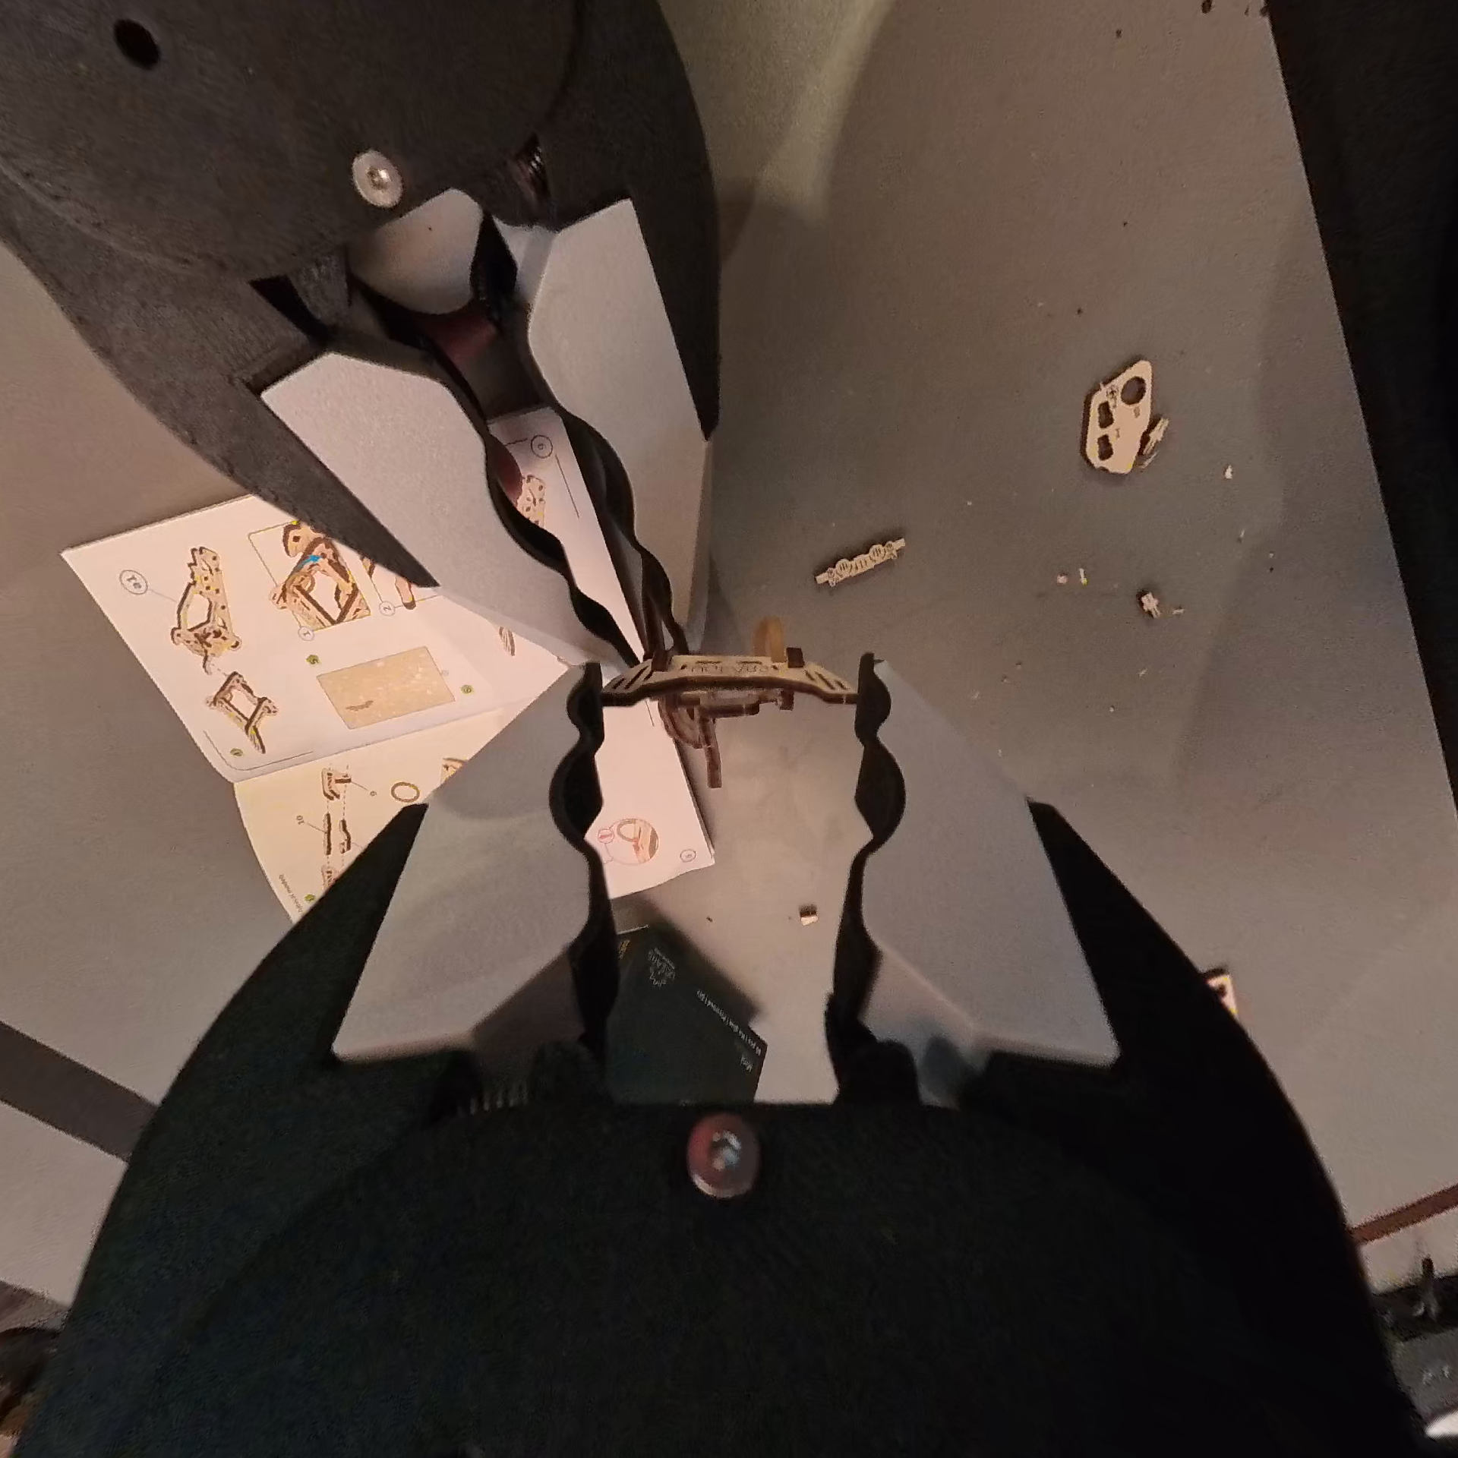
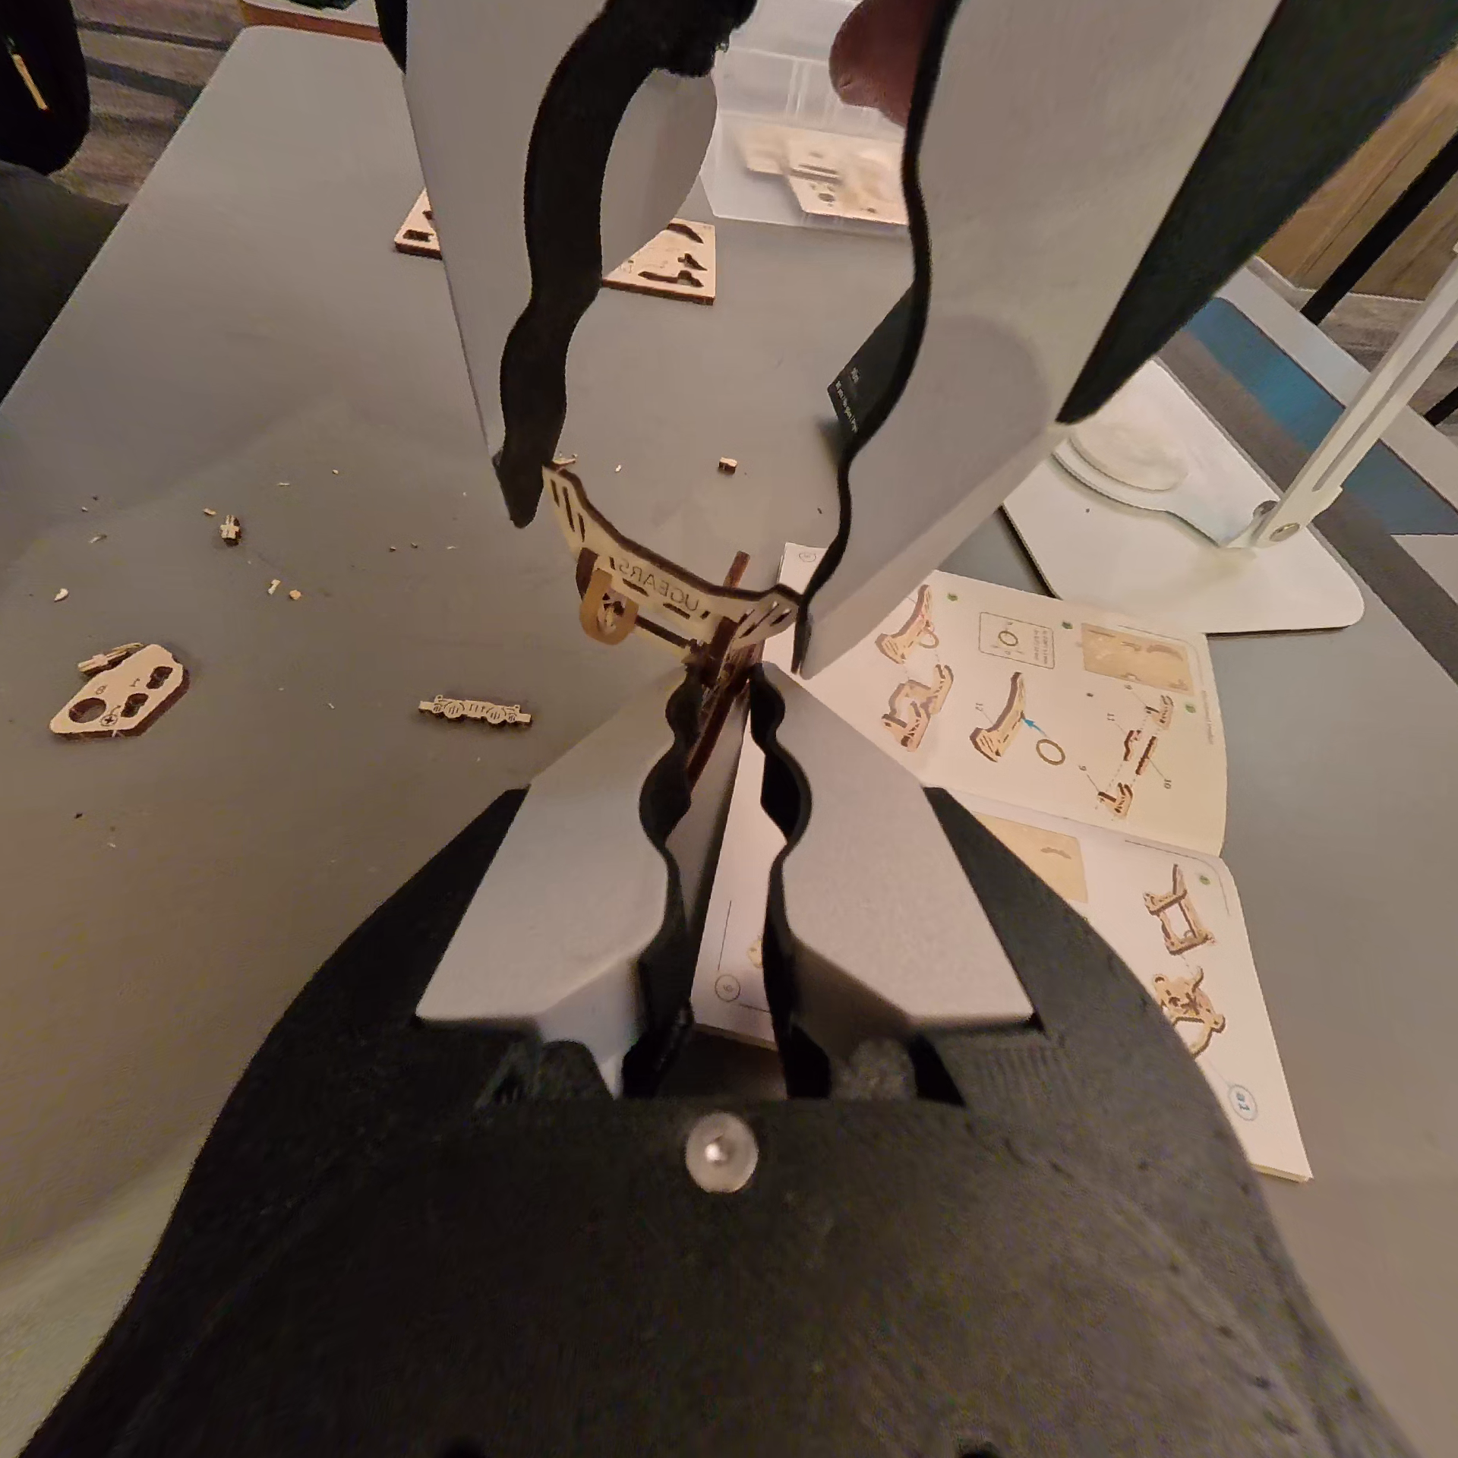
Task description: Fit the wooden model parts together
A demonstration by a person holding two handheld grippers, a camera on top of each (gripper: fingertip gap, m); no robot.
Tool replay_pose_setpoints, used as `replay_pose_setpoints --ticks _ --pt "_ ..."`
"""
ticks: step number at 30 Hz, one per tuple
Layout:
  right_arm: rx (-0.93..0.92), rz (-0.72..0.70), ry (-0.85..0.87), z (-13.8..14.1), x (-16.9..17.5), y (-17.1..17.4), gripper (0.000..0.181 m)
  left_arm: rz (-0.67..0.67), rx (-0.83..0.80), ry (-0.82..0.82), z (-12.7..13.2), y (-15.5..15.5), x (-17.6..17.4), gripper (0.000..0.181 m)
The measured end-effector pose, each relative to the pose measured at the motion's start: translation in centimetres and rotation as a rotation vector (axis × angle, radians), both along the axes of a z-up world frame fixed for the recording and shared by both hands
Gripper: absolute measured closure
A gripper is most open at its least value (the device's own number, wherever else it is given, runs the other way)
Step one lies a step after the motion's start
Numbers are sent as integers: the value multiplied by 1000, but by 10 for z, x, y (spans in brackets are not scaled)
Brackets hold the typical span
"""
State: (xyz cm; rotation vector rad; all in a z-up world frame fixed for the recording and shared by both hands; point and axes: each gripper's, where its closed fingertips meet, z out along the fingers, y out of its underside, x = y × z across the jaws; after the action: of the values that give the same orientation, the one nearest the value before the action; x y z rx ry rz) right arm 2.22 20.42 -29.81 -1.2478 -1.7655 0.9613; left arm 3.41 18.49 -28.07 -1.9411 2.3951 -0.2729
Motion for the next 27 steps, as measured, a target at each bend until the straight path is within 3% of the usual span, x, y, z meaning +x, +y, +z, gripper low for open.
replay_pose_setpoints --ticks 20,27 --pt "-6 -22 -12 -2 -1 2 174 113 44 -8 -2 1 6 119" --pt "-11 -19 -13 -2 -1 1 173 237 16 -177 0 2 7 119"
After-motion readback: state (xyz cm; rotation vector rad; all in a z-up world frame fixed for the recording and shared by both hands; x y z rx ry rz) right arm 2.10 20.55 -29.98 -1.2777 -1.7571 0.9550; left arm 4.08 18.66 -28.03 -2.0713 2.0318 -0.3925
